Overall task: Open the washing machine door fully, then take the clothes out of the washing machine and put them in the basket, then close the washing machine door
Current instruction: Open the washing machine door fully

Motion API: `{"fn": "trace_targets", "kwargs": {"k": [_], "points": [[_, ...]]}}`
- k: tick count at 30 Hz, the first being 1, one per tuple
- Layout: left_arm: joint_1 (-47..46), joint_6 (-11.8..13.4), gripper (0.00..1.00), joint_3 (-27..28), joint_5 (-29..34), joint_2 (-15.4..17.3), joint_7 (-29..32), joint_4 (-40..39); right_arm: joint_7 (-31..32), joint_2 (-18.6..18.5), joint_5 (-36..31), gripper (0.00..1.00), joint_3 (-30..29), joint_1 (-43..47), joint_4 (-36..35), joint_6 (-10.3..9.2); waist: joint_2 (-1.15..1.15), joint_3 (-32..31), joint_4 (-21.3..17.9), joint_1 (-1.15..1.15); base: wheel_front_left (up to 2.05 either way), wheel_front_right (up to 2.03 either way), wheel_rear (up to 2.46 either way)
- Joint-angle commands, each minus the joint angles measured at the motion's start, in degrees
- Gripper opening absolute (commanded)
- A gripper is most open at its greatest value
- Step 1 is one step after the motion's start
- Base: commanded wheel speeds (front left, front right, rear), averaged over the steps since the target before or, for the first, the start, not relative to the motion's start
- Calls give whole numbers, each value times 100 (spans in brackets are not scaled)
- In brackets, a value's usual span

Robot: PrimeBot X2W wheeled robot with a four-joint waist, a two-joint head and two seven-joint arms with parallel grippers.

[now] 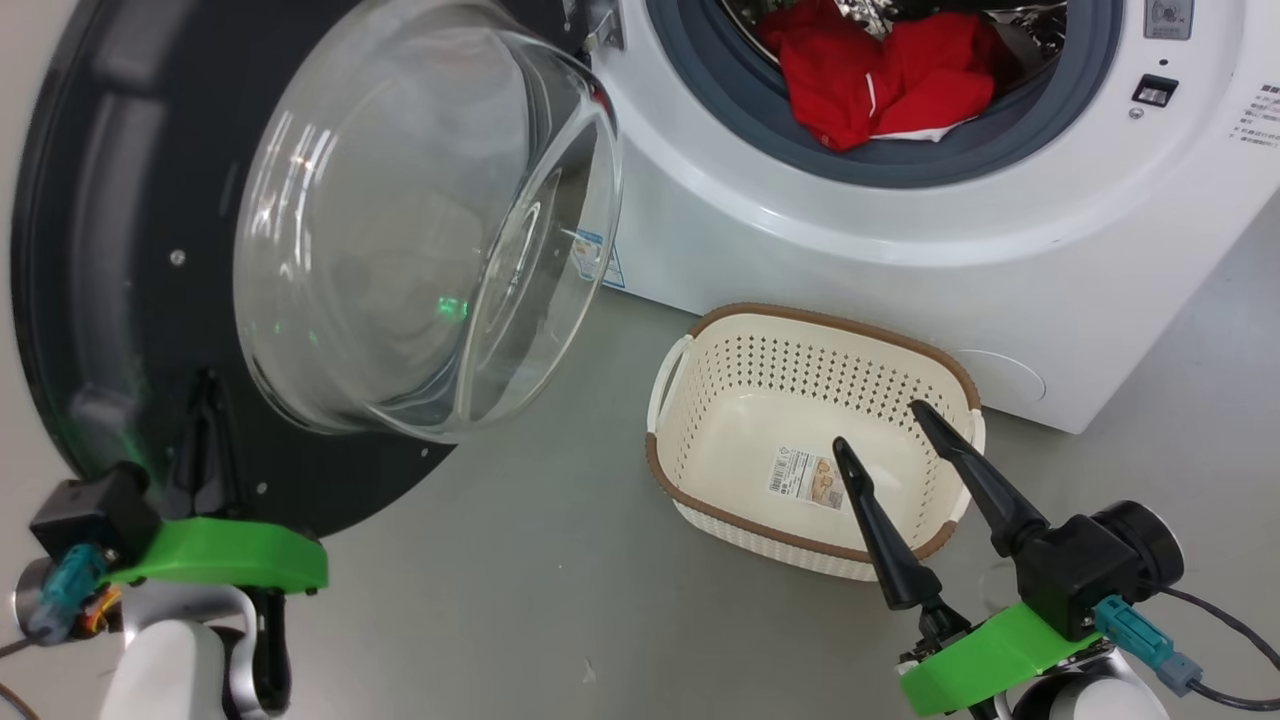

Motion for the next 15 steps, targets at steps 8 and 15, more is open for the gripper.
{"fn": "trace_targets", "kwargs": {"k": [8,15], "points": [[-497,-124,0,585,194,249,-29,192,91,27,-153,100,107,-89,-260,35,0,101,-15,0,0,0,0],[-737,-246,0,903,250,287,-29,491,126,27,-180,100,139,-111,-296,35,0,169,-47,0,0,0,0]]}}
